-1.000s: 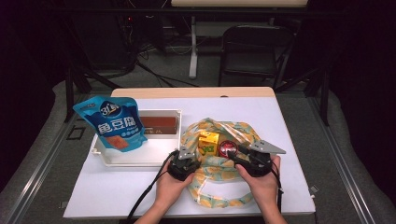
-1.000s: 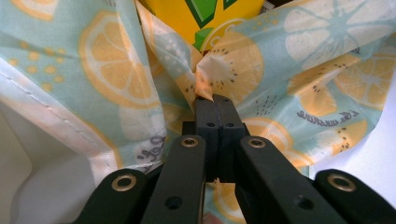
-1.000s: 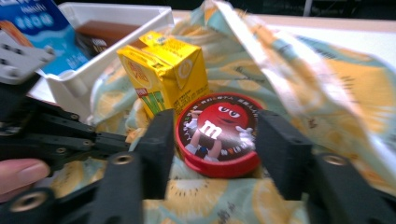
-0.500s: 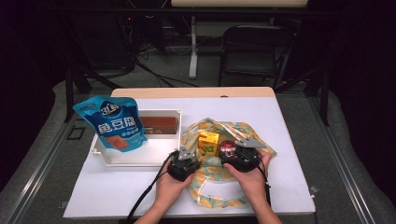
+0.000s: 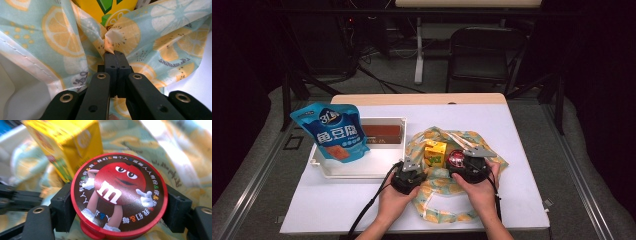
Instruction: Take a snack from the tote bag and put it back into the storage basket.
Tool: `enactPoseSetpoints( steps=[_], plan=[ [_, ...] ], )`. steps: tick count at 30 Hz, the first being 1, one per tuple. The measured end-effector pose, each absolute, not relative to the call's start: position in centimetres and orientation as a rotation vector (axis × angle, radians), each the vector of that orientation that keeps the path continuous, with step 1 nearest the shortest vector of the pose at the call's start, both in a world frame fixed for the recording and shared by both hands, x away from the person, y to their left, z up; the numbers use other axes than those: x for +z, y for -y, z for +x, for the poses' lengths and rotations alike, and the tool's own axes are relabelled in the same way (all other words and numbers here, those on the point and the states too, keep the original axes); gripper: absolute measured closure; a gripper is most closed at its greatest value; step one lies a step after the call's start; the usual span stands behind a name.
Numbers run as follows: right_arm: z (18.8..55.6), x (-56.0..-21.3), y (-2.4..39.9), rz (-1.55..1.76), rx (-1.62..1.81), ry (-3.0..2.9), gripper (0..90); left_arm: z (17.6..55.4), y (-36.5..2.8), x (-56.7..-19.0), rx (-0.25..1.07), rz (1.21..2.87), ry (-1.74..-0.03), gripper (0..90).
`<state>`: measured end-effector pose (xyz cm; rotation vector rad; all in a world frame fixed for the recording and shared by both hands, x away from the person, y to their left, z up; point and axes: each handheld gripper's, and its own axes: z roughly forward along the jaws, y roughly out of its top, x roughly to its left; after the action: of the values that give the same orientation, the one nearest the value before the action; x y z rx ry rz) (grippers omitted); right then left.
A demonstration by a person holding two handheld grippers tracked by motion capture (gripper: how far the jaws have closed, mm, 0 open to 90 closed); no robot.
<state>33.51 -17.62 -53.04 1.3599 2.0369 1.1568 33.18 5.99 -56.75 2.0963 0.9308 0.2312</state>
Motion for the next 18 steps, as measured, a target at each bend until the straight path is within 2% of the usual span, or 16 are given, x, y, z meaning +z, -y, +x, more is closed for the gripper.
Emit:
enactPoseSetpoints(
  steps=[10, 13, 15, 16, 18],
  plan=[
    [32.3, -49.3, 18.1, 1.284, 1.257, -2.015, 25.3, 33.2, -6.4, -56.5, 0.218, 2.054, -0.924, 89.5],
    [32.0, -48.8, 18.2, 1.277, 1.27, -2.009, 25.3, 33.0, -6.6, -56.3, 0.229, 2.027, -0.914, 84.9],
    [31.8, -48.3, 18.3, 1.265, 1.289, -2.018, 25.3, 32.7, -6.9, -55.7, 0.233, 2.013, -0.895, 76.0],
    [31.7, -48.2, 18.2, 1.269, 1.296, -2.01, 25.3, 32.4, -7.0, -55.3, 0.247, 1.989, -0.893, 76.0],
    [31.5, -47.8, 18.1, 1.258, 1.302, -2.019, 25.3, 32.0, -7.4, -54.5, 0.264, 1.962, -0.864, 69.6]
  ],
)
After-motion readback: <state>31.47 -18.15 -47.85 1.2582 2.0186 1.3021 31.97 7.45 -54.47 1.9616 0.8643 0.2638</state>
